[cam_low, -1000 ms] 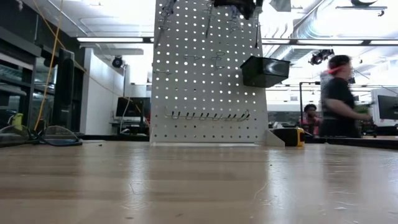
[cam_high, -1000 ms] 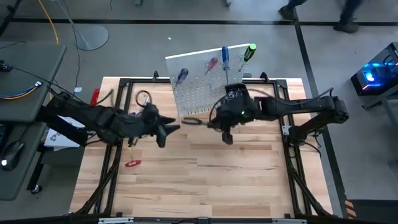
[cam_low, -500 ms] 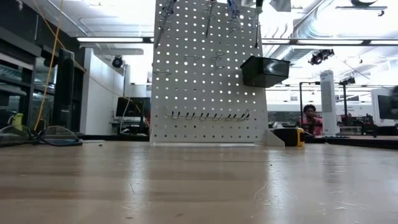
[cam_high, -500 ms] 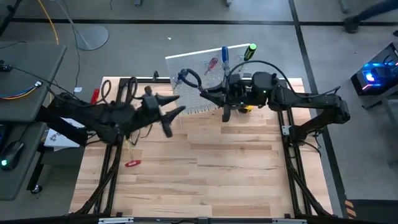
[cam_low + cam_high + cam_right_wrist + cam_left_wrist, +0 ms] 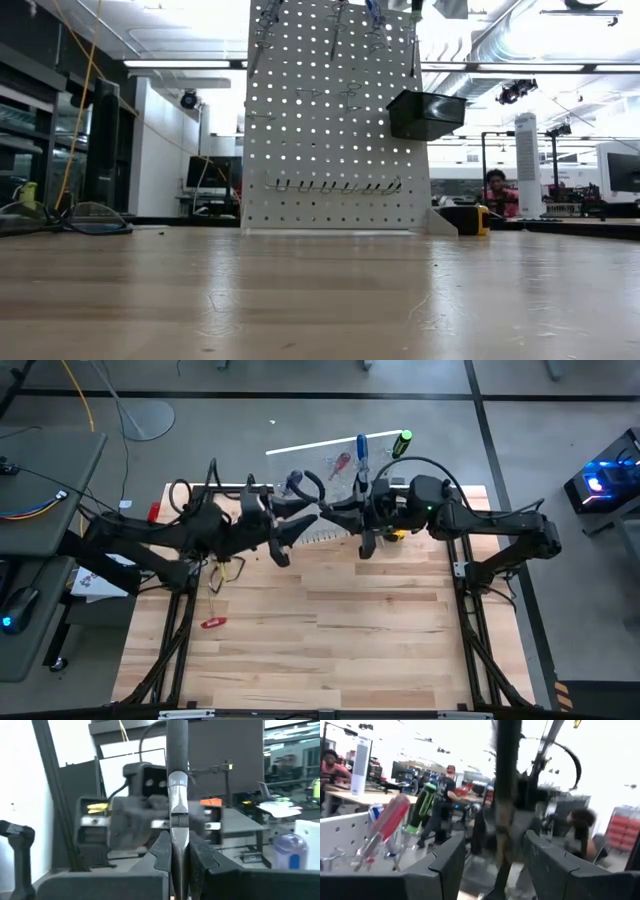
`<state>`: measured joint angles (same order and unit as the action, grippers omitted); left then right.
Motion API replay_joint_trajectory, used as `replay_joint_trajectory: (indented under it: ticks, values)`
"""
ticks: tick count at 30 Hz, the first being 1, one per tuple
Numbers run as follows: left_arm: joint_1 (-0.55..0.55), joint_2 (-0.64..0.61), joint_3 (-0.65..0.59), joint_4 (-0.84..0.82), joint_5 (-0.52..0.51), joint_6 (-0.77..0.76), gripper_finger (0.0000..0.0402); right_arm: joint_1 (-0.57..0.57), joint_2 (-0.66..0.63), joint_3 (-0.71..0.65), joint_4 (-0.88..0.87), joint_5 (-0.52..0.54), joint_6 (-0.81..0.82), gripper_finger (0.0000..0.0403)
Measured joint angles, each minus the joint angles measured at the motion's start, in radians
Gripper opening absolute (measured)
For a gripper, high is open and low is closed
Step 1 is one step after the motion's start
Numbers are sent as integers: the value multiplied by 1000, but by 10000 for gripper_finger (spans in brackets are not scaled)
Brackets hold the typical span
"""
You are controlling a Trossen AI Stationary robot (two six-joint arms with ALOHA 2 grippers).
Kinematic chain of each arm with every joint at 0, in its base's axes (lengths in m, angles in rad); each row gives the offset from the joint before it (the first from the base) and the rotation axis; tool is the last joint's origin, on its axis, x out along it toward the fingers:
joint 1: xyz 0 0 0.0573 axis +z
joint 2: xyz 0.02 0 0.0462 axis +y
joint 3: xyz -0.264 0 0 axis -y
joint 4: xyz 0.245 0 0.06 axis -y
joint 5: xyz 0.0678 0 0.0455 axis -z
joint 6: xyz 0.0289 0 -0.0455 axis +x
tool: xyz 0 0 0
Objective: Hang tools onto peg board
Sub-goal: Hang the black pliers on the peg board
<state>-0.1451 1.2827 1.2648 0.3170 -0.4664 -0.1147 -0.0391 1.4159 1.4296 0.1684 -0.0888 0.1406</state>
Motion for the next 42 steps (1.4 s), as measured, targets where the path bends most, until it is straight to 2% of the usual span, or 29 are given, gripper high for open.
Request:
replay_joint_trajectory:
  ticks: [5, 9, 20, 24, 27, 29, 30, 36, 42]
  values:
    - [33, 3, 0, 59, 89, -35, 184, 0, 9, 0, 0, -34, 1, 14]
    - [42, 8, 0, 60, 120, -53, 184, 0, 26, 0, 8, -36, 15, 14]
    - [42, 35, 0, 88, 123, -59, 179, 0, 60, 0, 31, -48, 43, 14]
    - [42, 37, 0, 91, 118, -65, 137, 0, 55, 0, 36, -48, 43, 14]
    - [42, 30, 0, 85, 117, -52, 72, 0, 55, 0, 31, -48, 43, 15]
    - [47, 21, 0, 69, 120, -44, 28, 0, 55, 8, 27, -55, 49, 30]
    - [53, 16, 0, 58, 124, -55, 24, 0, 56, 12, 25, -53, 46, 43]
    - [62, -39, 0, -104, 112, -76, 25, 0, 32, 40, -22, -61, 37, 110]
    - [50, -112, -23, -293, 40, -101, 25, -8, -18, 85, -188, -60, -18, 128]
